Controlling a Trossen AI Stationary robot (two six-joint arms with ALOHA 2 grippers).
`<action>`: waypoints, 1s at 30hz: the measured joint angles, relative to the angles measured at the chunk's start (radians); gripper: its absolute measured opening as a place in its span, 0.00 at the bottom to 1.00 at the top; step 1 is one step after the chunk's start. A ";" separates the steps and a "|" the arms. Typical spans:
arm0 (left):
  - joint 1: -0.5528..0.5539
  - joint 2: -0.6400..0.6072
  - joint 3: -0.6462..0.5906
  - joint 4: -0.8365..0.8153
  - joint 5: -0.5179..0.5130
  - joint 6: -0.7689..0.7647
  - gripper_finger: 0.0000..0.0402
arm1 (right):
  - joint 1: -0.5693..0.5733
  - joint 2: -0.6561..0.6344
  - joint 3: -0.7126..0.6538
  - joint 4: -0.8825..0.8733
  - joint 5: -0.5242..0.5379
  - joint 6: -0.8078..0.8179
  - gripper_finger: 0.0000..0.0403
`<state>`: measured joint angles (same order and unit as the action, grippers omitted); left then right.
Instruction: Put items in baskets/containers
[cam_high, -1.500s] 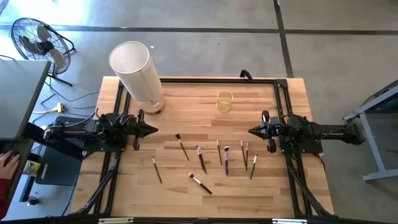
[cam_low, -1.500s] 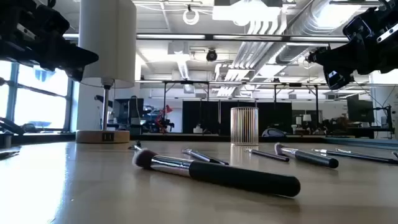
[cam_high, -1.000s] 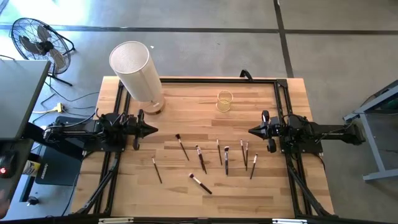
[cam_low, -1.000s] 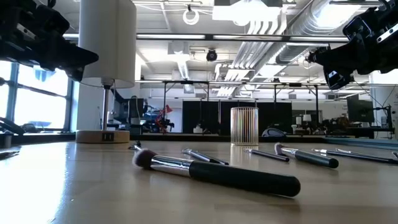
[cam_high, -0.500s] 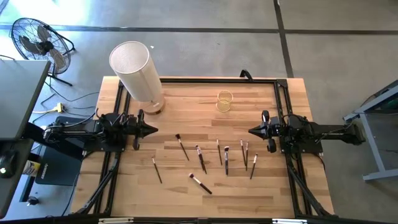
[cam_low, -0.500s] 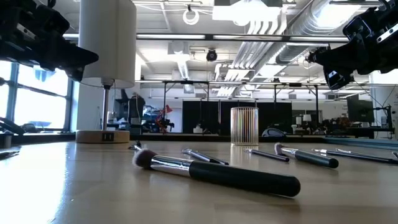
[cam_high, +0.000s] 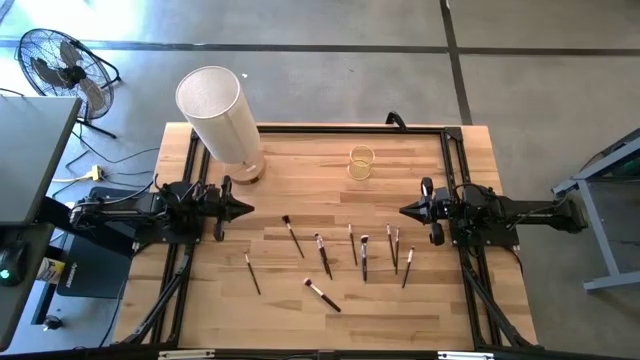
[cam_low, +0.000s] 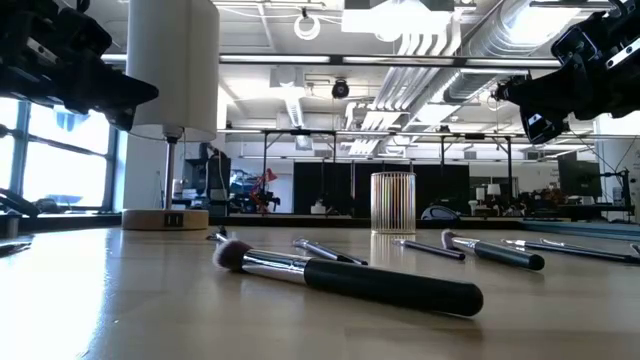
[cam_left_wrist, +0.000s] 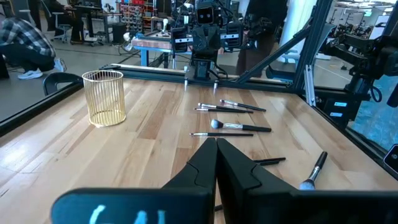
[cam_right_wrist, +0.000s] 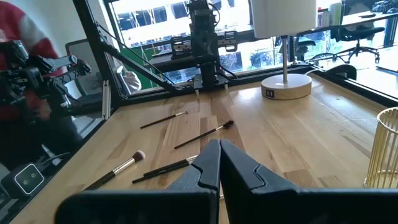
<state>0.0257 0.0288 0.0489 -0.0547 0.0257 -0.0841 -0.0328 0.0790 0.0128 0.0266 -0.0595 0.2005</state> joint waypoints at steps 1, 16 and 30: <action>0.000 0.000 0.000 0.000 0.000 0.000 0.00 | 0.000 0.000 0.000 0.000 0.000 0.000 0.00; 0.000 0.000 0.000 0.005 -0.085 0.008 0.00 | 0.000 0.000 0.000 0.000 0.000 0.000 0.00; -0.028 0.029 0.030 0.037 -0.051 -0.026 0.00 | 0.000 0.000 0.000 0.000 0.000 0.000 0.00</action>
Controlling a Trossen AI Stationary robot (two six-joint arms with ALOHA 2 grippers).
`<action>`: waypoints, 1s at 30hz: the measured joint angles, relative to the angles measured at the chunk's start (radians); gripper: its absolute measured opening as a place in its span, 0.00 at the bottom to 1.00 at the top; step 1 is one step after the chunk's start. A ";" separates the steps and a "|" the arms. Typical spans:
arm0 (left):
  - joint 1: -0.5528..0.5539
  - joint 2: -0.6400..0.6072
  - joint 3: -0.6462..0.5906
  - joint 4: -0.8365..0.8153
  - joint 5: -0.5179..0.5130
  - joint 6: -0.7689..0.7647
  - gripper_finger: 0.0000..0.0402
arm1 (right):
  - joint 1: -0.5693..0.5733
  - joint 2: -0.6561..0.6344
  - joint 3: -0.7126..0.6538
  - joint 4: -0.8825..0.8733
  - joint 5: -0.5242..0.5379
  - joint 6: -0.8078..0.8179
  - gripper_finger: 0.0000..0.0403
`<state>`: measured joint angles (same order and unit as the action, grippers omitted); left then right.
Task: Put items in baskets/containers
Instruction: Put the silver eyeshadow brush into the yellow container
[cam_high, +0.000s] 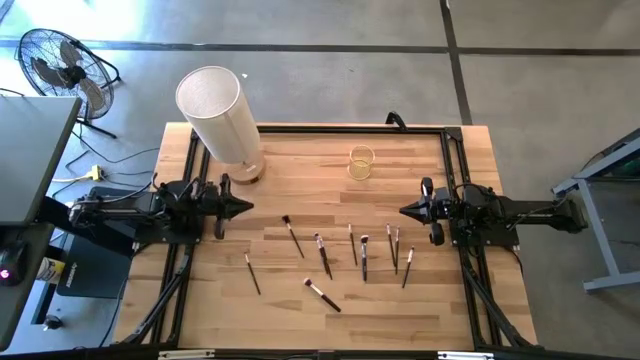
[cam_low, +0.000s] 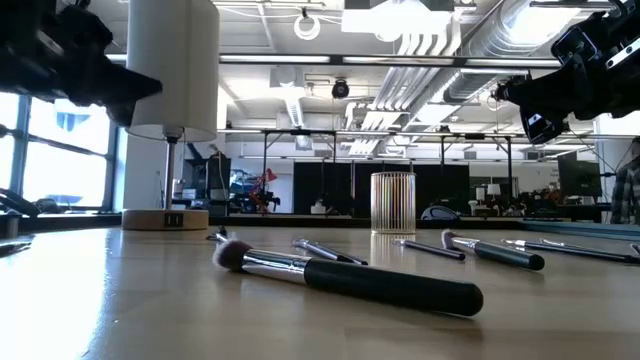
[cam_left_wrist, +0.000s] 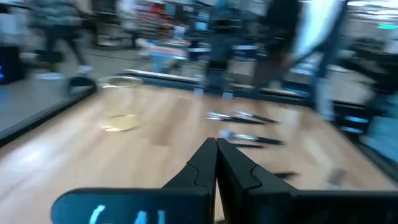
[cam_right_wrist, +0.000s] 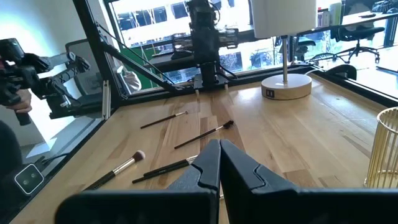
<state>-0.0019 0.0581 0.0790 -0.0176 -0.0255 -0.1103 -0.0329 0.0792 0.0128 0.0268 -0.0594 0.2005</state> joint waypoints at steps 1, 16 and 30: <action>-0.021 0.037 0.024 0.009 -0.002 0.000 0.00 | 0.000 0.000 0.000 0.000 0.000 0.000 0.00; -0.453 1.119 0.738 -0.262 -0.887 -0.541 0.00 | 0.000 0.000 0.000 0.000 0.000 0.000 0.00; -0.411 1.558 1.178 -1.420 -0.128 -1.850 0.04 | 0.000 0.004 0.000 0.000 0.000 0.000 0.00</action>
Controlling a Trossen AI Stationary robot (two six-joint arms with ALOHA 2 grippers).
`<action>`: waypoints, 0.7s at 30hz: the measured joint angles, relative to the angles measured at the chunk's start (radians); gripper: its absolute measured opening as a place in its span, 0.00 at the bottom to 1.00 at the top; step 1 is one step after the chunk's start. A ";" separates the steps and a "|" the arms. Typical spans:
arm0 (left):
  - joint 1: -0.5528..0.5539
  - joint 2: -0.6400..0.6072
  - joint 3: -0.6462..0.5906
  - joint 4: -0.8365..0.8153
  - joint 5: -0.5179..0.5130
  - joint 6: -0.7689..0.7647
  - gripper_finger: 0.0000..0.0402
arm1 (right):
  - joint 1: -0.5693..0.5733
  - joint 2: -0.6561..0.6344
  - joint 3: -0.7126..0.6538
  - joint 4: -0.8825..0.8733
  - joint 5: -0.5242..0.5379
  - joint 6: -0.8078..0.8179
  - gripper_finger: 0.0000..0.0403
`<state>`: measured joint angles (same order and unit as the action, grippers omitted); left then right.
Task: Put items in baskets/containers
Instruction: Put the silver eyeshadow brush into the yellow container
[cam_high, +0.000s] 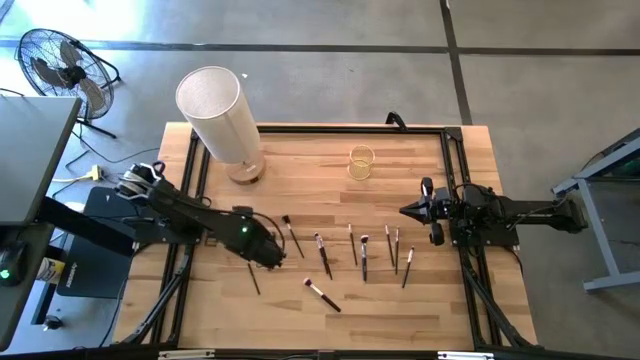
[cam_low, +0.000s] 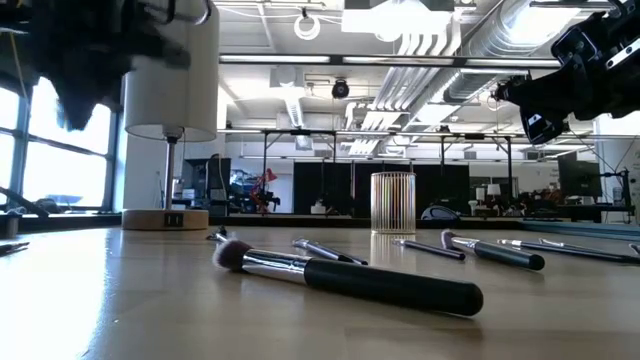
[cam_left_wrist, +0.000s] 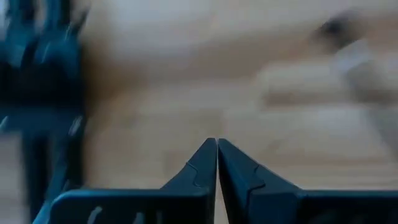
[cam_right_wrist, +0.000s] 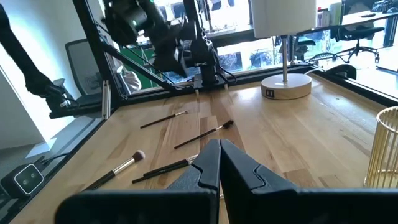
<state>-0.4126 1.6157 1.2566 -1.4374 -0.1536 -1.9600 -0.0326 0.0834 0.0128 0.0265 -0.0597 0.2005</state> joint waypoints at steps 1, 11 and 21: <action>0.000 -0.003 -0.021 0.037 0.037 -0.008 0.05 | 0.000 0.000 0.000 0.000 0.000 0.000 0.00; 0.005 -0.079 -0.298 0.407 0.133 -0.131 0.24 | 0.000 0.002 0.000 0.000 0.000 0.000 0.00; 0.013 -0.106 -0.492 0.653 0.147 -0.216 0.31 | 0.000 0.014 0.000 -0.002 0.000 0.000 0.00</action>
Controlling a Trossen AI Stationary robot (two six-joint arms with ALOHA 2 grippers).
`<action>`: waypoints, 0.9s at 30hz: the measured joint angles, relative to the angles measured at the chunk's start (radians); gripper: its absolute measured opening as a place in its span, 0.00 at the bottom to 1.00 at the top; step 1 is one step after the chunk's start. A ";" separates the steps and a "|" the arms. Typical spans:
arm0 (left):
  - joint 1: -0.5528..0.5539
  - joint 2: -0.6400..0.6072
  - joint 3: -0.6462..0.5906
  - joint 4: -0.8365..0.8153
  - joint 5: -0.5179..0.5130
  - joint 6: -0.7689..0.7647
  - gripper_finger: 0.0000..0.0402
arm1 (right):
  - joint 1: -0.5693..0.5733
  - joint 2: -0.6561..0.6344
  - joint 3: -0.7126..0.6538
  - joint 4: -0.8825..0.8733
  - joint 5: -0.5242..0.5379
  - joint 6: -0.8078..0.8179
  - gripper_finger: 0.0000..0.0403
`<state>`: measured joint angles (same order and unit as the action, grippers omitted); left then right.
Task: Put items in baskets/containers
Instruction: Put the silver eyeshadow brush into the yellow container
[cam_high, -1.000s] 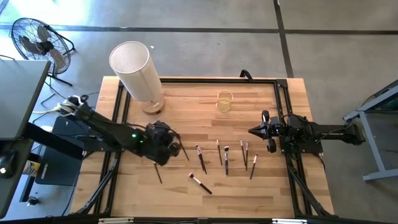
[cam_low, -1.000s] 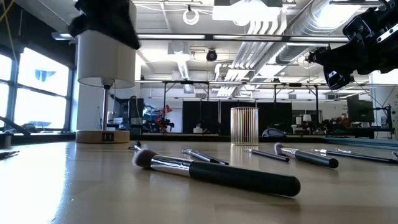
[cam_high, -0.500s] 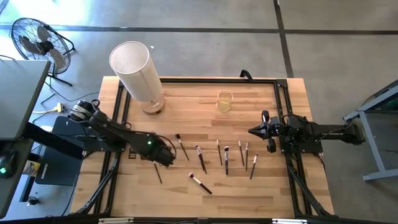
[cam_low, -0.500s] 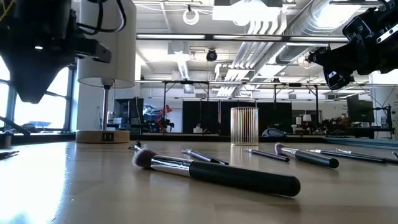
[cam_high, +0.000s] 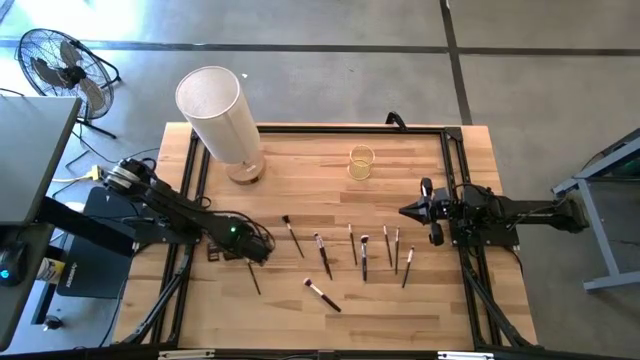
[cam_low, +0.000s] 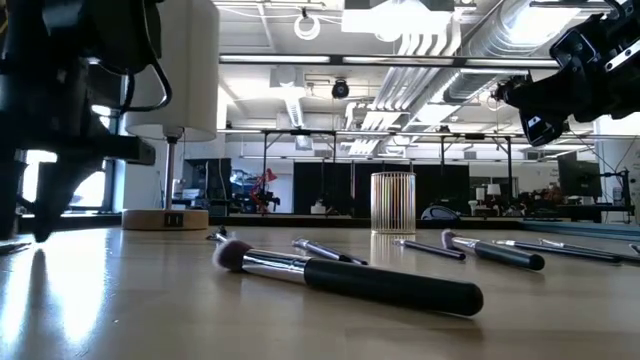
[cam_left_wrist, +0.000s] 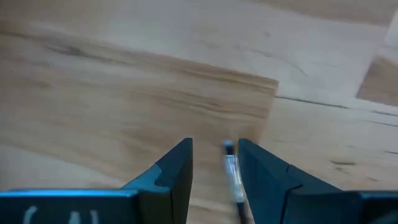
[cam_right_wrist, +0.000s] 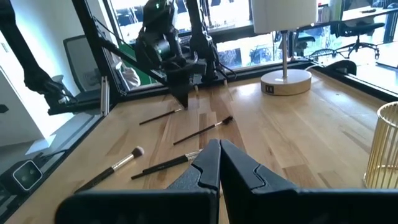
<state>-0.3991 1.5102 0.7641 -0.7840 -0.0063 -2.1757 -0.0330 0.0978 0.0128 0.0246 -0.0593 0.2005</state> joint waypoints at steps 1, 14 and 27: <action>0.001 0.000 -0.009 0.013 0.000 -0.001 0.31 | 0.000 0.003 0.000 -0.001 0.000 0.000 0.00; 0.013 -0.003 -0.036 0.026 -0.050 -0.005 0.31 | 0.000 0.020 0.000 0.001 0.000 0.000 0.00; 0.014 -0.002 -0.038 0.026 -0.090 -0.001 0.02 | 0.000 0.021 0.000 0.001 0.000 0.000 0.00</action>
<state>-0.3851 1.5085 0.7261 -0.7580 -0.0967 -2.1765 -0.0330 0.1188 0.0128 0.0257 -0.0597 0.2005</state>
